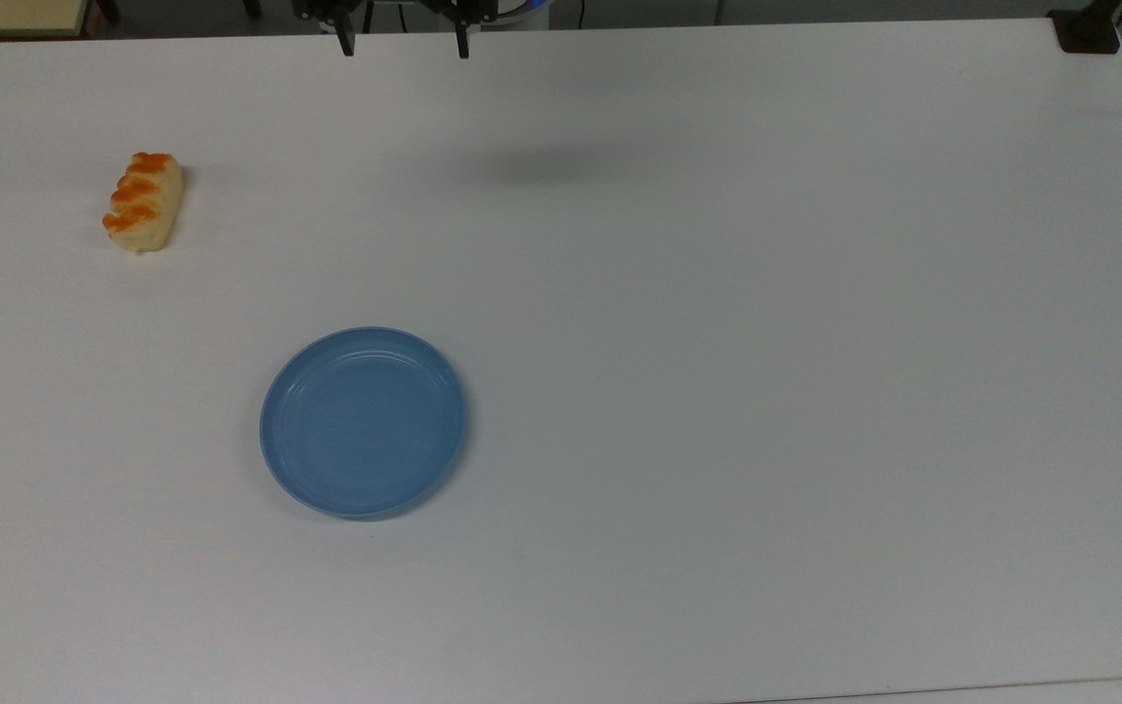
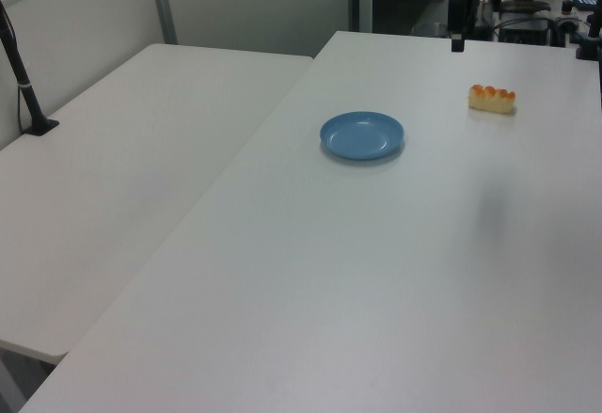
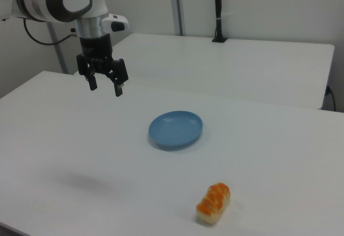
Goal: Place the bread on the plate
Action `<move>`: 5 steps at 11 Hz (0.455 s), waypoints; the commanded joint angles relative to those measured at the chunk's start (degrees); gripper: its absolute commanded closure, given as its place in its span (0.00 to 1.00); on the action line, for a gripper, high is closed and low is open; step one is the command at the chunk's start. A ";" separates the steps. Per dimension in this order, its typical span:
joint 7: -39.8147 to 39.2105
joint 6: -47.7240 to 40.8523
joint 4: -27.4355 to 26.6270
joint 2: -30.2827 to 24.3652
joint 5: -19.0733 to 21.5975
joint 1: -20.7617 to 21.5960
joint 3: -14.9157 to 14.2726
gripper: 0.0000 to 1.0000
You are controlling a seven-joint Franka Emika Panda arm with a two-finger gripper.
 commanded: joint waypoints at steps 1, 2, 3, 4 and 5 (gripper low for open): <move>1.08 3.49 0.73 1.08 0.51 -0.85 -0.22 0.00; 1.07 3.51 0.83 1.01 0.68 -1.29 -0.22 0.00; 1.07 3.51 0.84 1.01 0.77 -1.47 -0.22 0.00; 1.07 3.51 0.75 1.01 0.77 -1.47 -0.22 0.00; 0.98 3.51 0.75 1.01 0.77 -1.47 -0.22 0.00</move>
